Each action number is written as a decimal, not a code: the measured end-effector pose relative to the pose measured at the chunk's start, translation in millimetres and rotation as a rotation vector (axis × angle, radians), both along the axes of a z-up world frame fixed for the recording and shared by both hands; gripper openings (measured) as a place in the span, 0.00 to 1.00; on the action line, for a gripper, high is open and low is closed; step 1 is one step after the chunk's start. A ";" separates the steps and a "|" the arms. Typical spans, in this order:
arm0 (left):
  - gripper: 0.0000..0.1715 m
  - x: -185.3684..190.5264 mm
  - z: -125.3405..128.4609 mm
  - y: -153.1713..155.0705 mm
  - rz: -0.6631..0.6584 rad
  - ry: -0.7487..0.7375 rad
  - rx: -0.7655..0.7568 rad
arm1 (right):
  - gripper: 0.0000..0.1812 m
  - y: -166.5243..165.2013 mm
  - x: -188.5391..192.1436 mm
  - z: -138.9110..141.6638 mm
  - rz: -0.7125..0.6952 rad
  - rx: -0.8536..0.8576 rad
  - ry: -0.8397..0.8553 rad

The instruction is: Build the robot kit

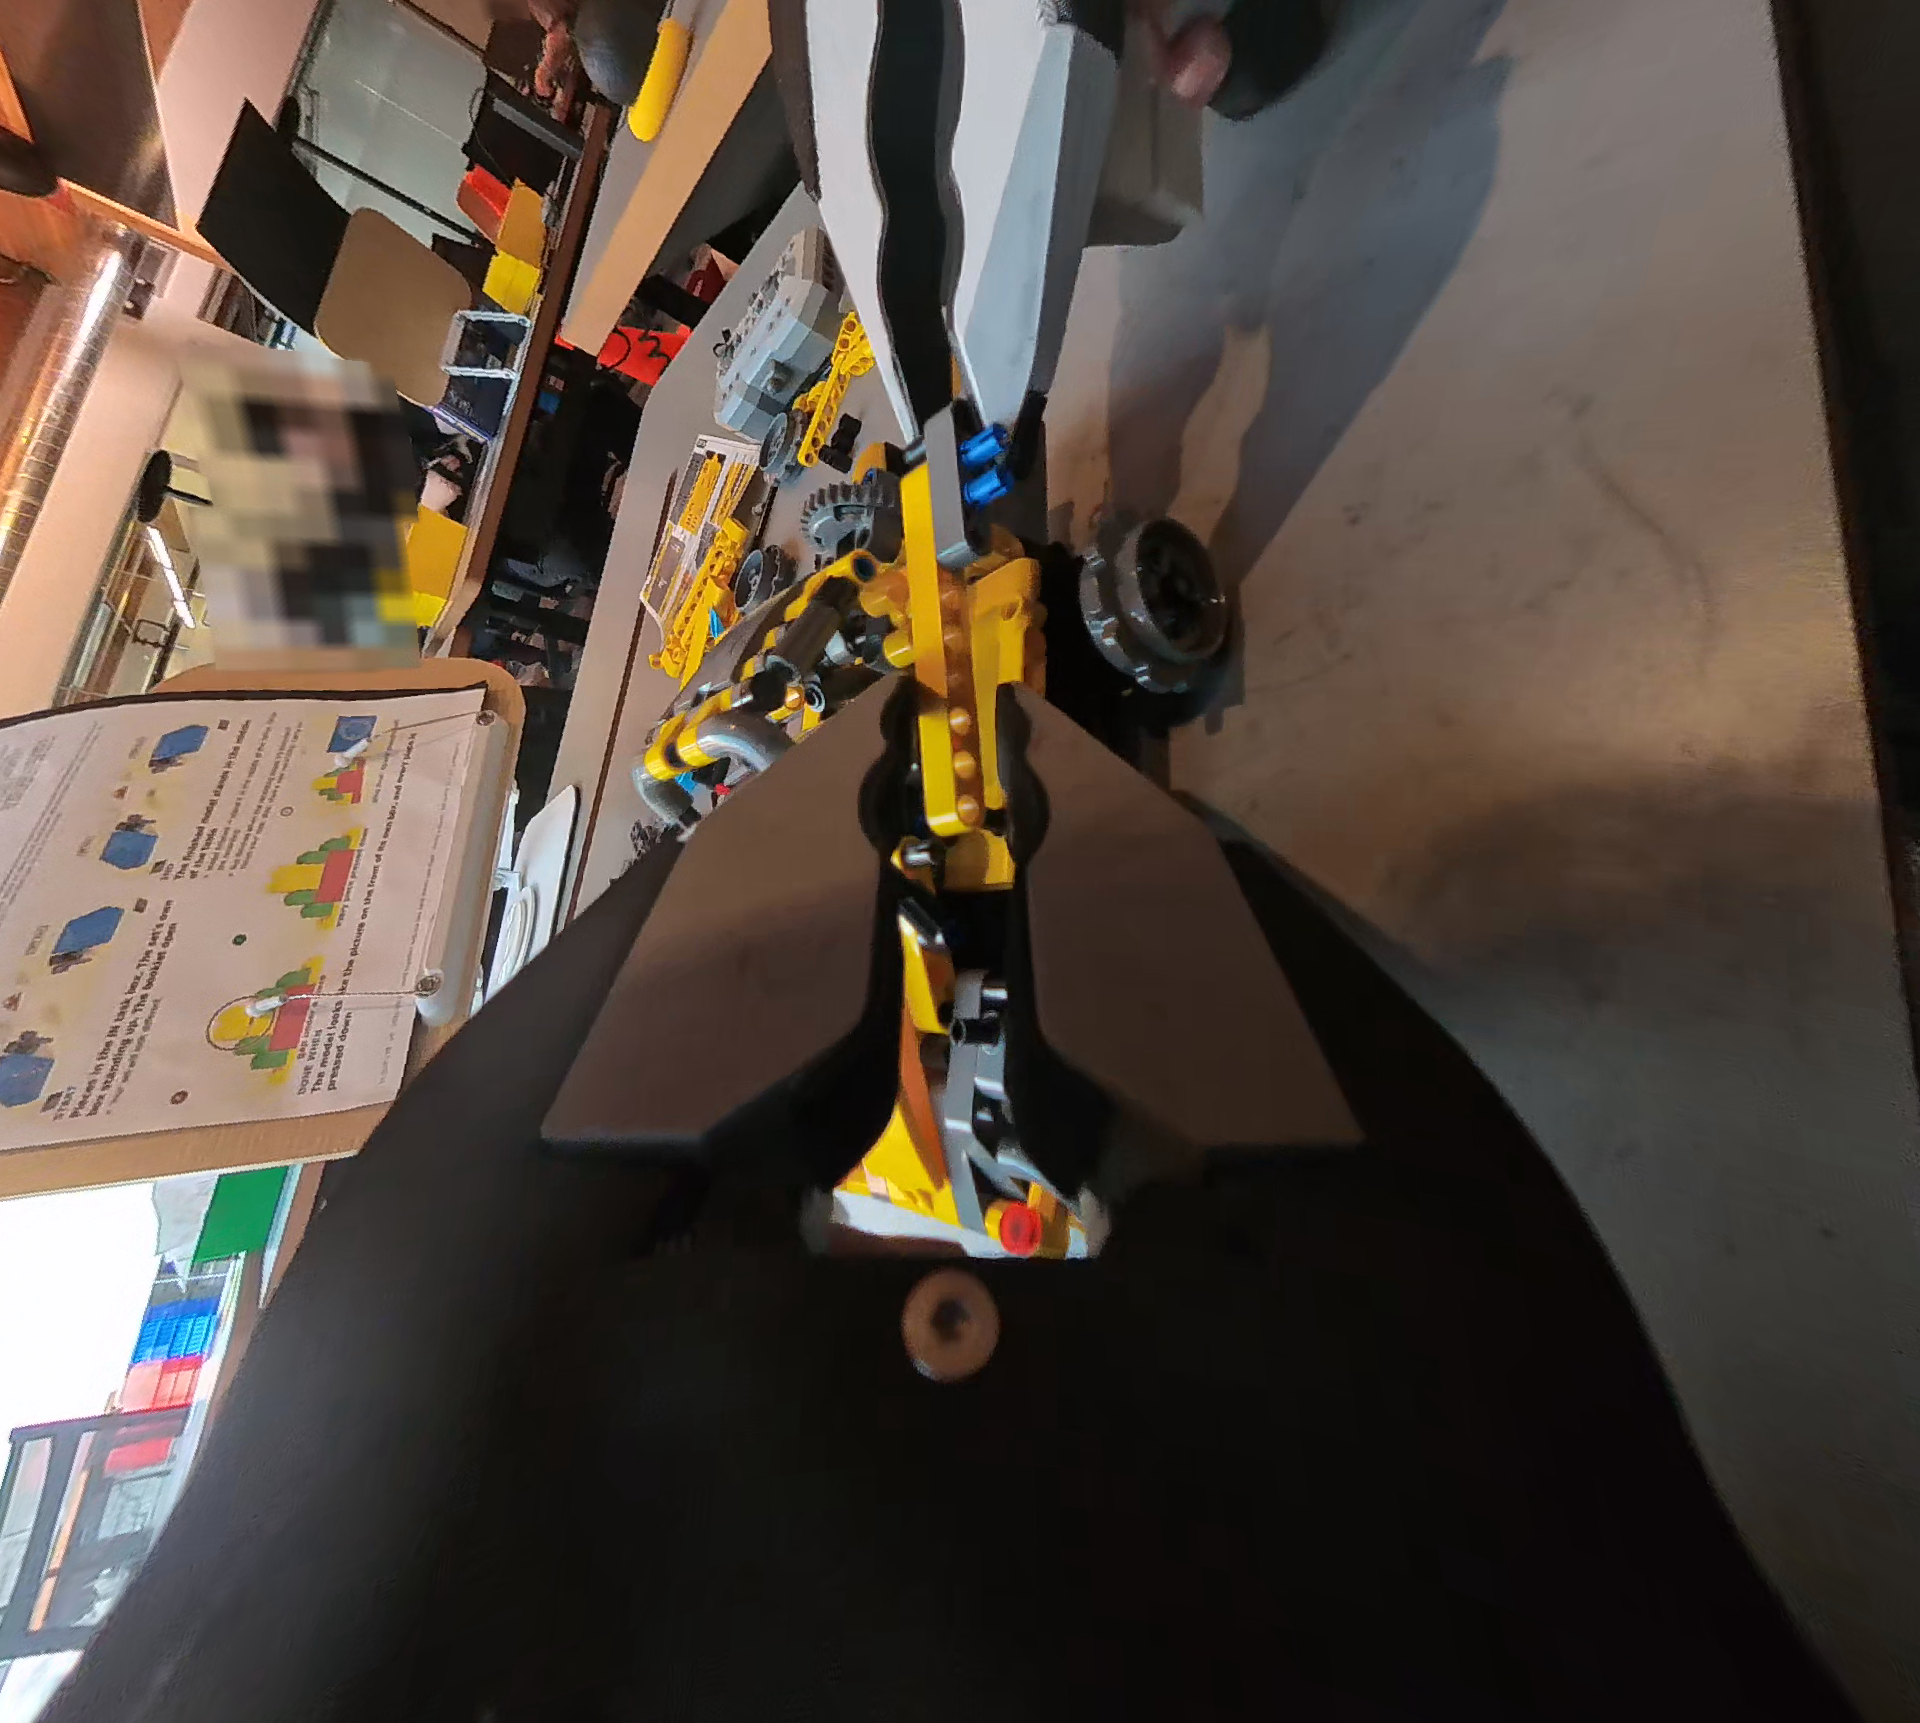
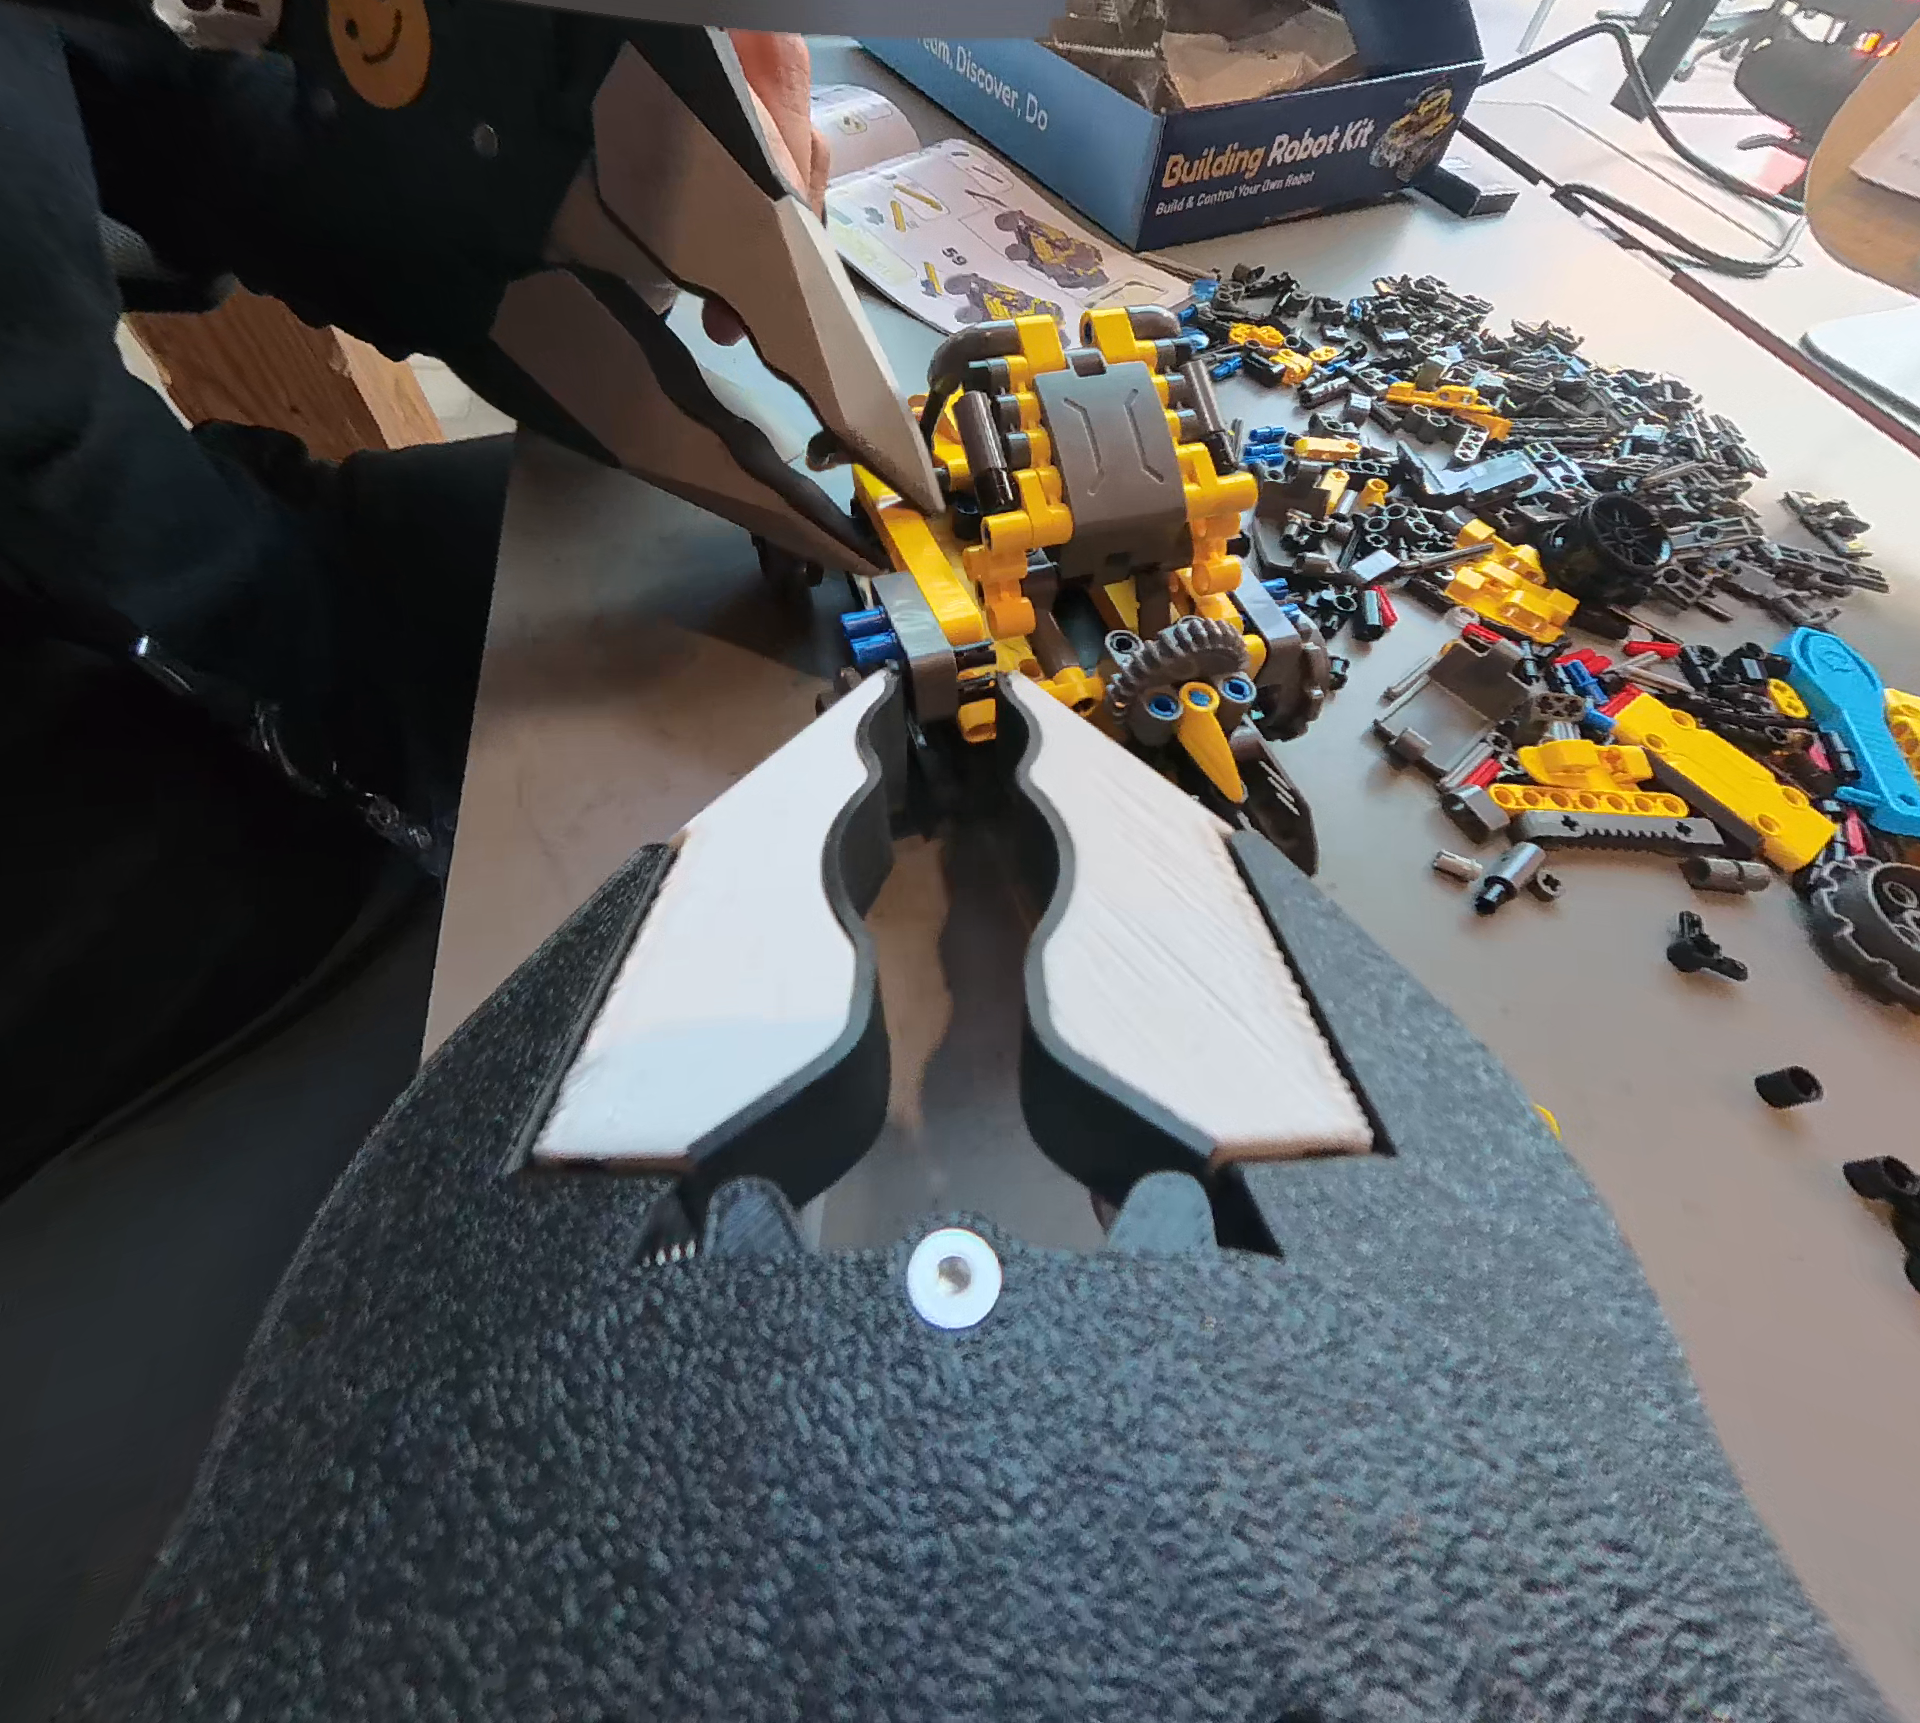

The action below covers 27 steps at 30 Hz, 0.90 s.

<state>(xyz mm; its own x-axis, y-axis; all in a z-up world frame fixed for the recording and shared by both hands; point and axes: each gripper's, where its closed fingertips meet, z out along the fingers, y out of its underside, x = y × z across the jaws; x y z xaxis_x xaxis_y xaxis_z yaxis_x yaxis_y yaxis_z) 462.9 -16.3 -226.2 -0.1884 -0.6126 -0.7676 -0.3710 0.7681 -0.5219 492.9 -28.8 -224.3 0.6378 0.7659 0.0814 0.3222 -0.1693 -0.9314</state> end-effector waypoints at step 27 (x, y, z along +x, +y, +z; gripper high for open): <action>0.04 7.0 -8.3 11.6 0.009 0.037 0.276 | 0.10 1.7 -2.7 -13.9 -0.036 -0.062 -0.069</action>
